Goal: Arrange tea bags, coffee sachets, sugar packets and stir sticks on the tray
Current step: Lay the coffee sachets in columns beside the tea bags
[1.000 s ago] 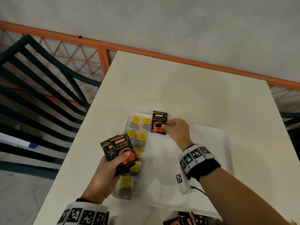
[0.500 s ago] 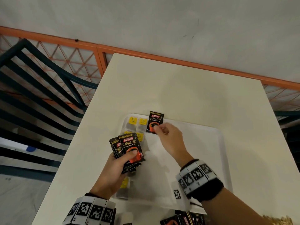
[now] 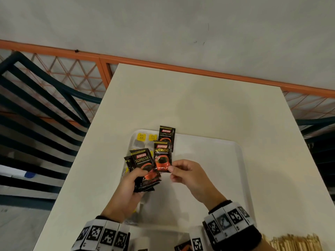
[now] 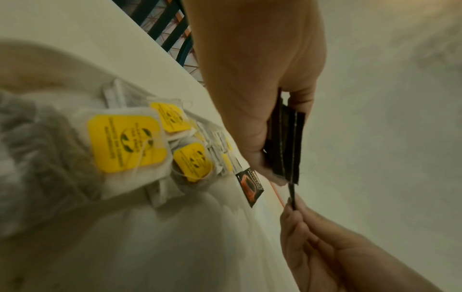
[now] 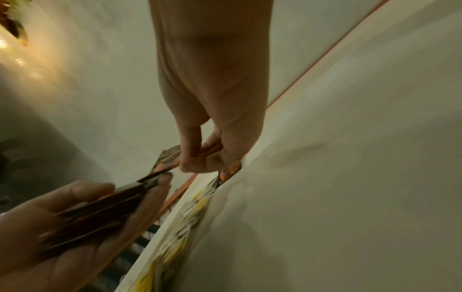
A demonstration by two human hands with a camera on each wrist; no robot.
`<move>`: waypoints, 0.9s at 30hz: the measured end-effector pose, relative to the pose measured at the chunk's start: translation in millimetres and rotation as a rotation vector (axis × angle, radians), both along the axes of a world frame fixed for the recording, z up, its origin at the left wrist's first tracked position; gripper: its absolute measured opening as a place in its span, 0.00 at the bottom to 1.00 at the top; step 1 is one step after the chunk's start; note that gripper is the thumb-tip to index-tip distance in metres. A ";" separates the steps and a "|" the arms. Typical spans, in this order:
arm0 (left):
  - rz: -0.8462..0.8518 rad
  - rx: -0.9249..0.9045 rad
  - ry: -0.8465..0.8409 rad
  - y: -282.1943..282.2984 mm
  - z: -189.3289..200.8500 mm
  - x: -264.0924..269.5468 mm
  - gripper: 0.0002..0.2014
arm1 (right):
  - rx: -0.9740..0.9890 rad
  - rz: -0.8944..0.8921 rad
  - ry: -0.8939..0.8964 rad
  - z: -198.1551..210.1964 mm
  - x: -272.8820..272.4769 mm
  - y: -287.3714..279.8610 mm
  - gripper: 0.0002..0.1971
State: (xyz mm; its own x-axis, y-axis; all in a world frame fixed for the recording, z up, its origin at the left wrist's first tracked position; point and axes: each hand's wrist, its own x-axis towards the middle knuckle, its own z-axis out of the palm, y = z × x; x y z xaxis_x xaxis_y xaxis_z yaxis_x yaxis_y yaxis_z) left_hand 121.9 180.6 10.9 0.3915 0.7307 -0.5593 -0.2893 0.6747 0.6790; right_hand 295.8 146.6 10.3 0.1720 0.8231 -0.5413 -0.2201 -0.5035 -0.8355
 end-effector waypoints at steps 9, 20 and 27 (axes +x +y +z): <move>0.009 0.021 0.085 -1.9 -3.2 -4.5 0.19 | -0.094 -0.276 -0.265 -20.7 46.2 28.7 0.05; 0.004 0.005 0.134 -6.7 -8.6 -9.6 0.19 | -0.105 -0.233 -0.588 -30.4 43.4 47.1 0.07; 0.012 0.000 0.114 -7.2 -9.5 -8.0 0.19 | -0.102 -0.209 -0.685 -32.8 41.9 44.2 0.09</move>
State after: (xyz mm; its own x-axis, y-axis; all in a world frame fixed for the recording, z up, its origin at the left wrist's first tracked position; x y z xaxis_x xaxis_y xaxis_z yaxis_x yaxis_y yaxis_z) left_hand 113.9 173.4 1.4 0.3163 0.7350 -0.5997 -0.2179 0.6716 0.7082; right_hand 337.7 190.8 -22.4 0.6484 0.6868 -0.3285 0.2355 -0.5913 -0.7713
